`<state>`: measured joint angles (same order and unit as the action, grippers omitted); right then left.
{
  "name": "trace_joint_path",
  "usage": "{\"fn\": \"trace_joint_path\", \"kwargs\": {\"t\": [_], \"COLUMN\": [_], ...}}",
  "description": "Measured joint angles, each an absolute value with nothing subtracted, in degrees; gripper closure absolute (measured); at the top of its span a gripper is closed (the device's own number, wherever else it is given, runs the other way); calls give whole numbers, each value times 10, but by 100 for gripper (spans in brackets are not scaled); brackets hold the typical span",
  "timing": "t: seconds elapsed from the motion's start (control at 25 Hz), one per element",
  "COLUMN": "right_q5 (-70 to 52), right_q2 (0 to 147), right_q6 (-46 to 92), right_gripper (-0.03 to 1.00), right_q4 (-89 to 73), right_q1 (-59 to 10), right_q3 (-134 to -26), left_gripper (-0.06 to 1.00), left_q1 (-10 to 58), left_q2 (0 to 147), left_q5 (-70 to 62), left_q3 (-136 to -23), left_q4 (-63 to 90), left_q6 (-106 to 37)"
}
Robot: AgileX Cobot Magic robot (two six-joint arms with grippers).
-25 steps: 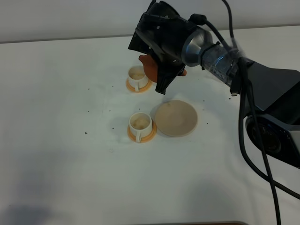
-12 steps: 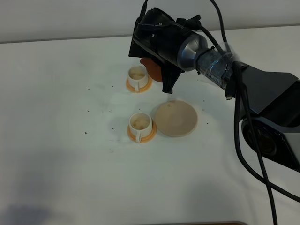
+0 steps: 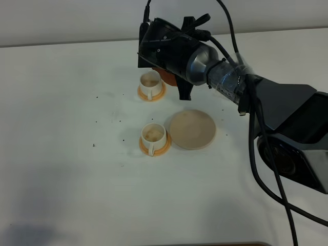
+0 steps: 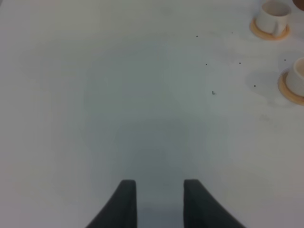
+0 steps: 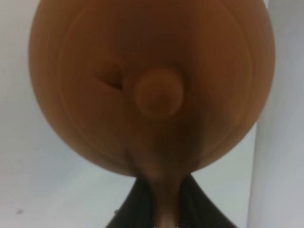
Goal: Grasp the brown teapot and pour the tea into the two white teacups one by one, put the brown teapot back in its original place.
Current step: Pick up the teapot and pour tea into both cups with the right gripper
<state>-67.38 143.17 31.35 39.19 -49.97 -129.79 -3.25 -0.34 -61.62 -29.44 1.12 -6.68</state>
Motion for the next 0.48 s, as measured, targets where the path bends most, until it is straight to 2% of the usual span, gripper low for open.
{"fn": "trace_joint_path", "kwargs": {"t": [0.48], "right_q5": [-678], "right_q2": [1446], "right_q6": [337], "right_gripper": [88], "right_q4": [448], "right_q1": [-515], "right_q3": [-1298], "left_gripper": [70], "left_q1": [-32], "left_q2": [-3], "left_q5": [-616], "left_q3": [-294], "left_q4": [11], "left_q6": [-67]}}
